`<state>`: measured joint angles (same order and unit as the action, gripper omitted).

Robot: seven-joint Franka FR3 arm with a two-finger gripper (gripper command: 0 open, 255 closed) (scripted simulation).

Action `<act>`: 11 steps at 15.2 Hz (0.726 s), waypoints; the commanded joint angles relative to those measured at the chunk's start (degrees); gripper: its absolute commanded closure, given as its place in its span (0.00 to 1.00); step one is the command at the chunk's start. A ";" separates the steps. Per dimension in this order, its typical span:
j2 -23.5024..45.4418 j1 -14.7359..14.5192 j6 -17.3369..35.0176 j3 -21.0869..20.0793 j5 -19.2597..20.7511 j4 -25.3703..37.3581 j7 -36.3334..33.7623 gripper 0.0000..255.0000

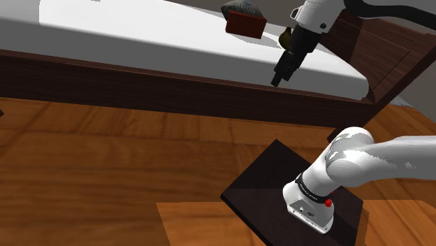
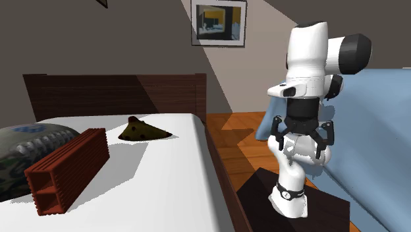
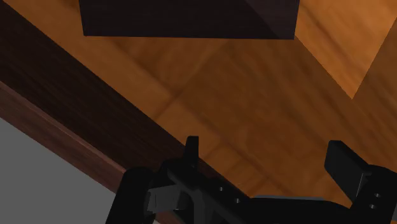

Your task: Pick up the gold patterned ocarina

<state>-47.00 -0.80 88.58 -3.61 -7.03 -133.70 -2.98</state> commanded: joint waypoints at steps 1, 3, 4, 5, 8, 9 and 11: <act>0.00 0.00 0.00 0.00 0.00 0.00 0.00 0.00; 2.34 1.44 2.13 1.08 1.13 1.01 -0.03 0.00; 3.53 2.14 3.16 1.63 1.66 1.58 -0.06 0.00; 4.72 2.82 4.16 2.18 2.17 2.18 -0.11 0.00; 8.35 4.79 7.02 3.84 3.56 4.22 -0.30 0.00; 9.57 5.42 7.92 4.40 3.97 4.97 -0.38 0.00; 12.01 6.64 9.63 5.52 4.73 6.58 -0.55 0.00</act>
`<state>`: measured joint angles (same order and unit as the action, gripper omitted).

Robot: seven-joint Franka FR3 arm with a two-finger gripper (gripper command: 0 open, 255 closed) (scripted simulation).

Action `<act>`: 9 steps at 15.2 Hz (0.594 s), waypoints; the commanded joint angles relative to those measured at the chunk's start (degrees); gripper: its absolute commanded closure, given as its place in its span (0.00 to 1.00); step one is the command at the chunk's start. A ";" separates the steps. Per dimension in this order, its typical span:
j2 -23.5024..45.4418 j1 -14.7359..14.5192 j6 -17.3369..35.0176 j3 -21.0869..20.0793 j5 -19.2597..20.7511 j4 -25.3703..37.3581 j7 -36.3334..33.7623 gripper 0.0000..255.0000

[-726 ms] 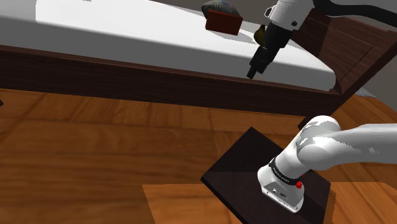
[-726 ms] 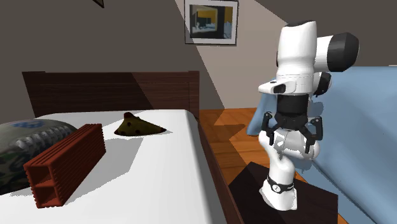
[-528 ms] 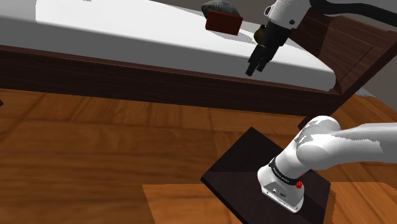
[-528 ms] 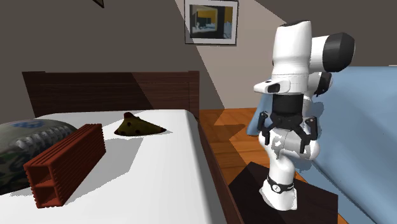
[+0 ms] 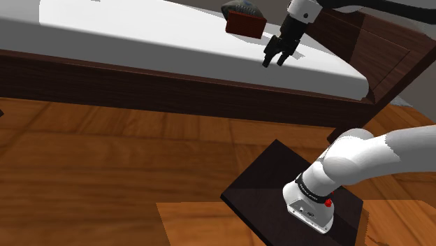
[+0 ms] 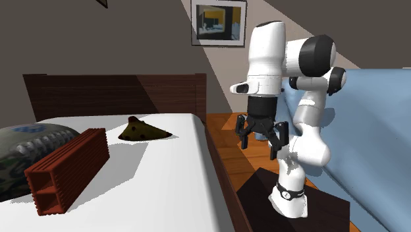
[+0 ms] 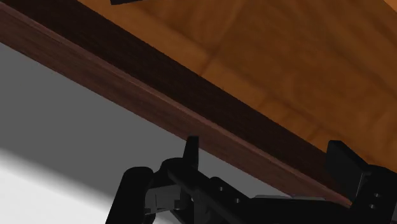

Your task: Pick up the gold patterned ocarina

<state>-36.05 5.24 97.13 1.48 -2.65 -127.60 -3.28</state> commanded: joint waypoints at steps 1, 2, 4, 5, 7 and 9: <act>2.28 1.18 1.88 1.00 0.69 1.34 -0.35 0.00; 3.51 1.75 2.66 1.57 1.01 2.23 -0.45 0.00; 5.96 2.85 4.14 2.72 1.55 4.10 -0.64 0.00; 7.19 3.39 4.83 3.30 1.78 5.09 -0.73 0.00; 9.64 4.41 6.13 4.49 2.17 7.15 -0.93 0.00; 12.09 5.39 7.31 5.69 2.43 9.34 -1.11 0.00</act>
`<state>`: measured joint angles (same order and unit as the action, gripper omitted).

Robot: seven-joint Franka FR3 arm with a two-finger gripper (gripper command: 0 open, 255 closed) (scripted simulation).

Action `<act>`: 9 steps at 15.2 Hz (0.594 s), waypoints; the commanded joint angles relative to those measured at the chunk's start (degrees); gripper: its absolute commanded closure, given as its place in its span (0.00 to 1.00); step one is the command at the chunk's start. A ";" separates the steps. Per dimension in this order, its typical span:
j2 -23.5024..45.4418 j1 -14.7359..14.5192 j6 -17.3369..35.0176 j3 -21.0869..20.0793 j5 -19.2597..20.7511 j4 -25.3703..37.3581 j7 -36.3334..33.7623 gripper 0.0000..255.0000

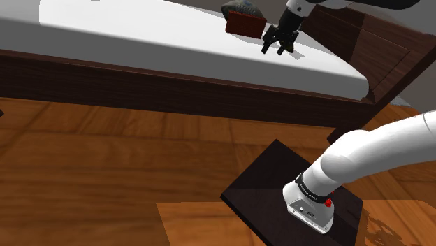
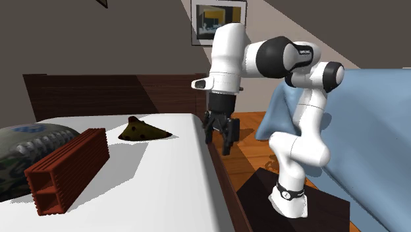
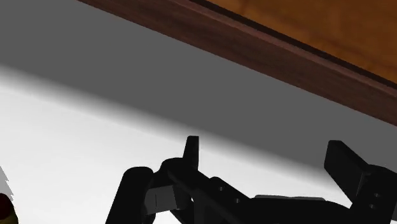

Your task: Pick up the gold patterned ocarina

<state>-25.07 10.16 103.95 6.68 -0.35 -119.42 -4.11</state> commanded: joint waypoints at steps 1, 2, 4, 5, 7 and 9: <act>2.34 0.94 1.03 1.09 0.22 2.29 -0.36 0.00; 3.56 1.41 1.55 1.71 0.27 3.45 -0.44 0.00; 6.02 2.32 2.50 2.95 0.27 5.87 -0.57 0.00; 7.25 2.77 2.93 3.58 0.22 7.11 -0.63 0.00; 9.72 3.65 3.70 4.86 0.02 9.69 -0.72 0.00; 12.20 4.53 4.35 6.16 -0.34 12.39 -0.78 0.00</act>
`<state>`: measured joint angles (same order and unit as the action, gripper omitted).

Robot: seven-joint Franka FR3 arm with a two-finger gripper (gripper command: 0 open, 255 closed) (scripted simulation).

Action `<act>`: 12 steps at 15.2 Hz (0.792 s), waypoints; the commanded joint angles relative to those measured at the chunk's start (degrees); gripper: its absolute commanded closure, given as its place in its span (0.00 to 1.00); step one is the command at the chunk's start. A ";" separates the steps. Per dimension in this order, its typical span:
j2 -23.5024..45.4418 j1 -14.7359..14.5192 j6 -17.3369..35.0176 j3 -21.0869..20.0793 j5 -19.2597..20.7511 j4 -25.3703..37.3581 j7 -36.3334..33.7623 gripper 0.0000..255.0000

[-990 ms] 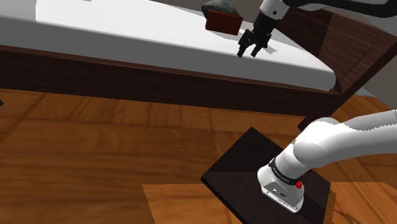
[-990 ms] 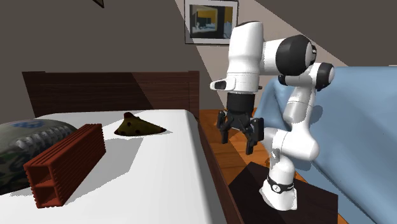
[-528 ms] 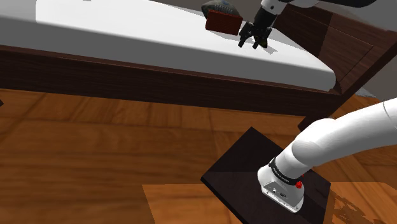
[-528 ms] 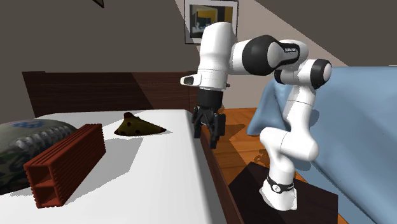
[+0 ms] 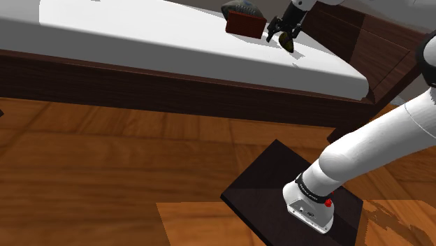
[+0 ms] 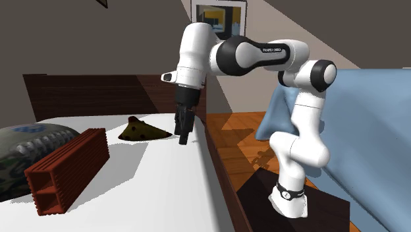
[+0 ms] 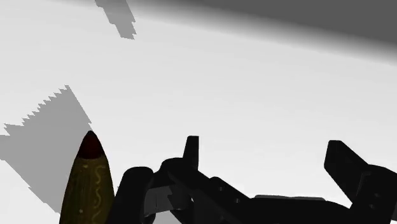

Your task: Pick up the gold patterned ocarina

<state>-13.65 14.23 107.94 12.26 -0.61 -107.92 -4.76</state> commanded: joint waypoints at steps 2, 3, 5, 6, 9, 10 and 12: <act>3.28 1.36 0.90 1.89 -0.60 3.70 -0.15 0.00; 4.55 1.81 1.13 2.55 -0.92 5.14 -0.15 0.00; 7.10 2.76 1.48 3.86 -1.69 8.13 -0.11 0.00; 8.40 3.26 1.61 4.51 -2.14 9.66 -0.08 0.00; 12.36 4.87 1.79 6.45 -3.75 14.48 0.06 0.00; 13.71 5.46 1.78 7.09 -4.37 16.16 0.12 0.00; 16.46 6.74 1.65 8.32 -5.75 19.63 0.23 0.00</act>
<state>1.72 20.41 109.38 20.03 -5.80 -89.56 -4.42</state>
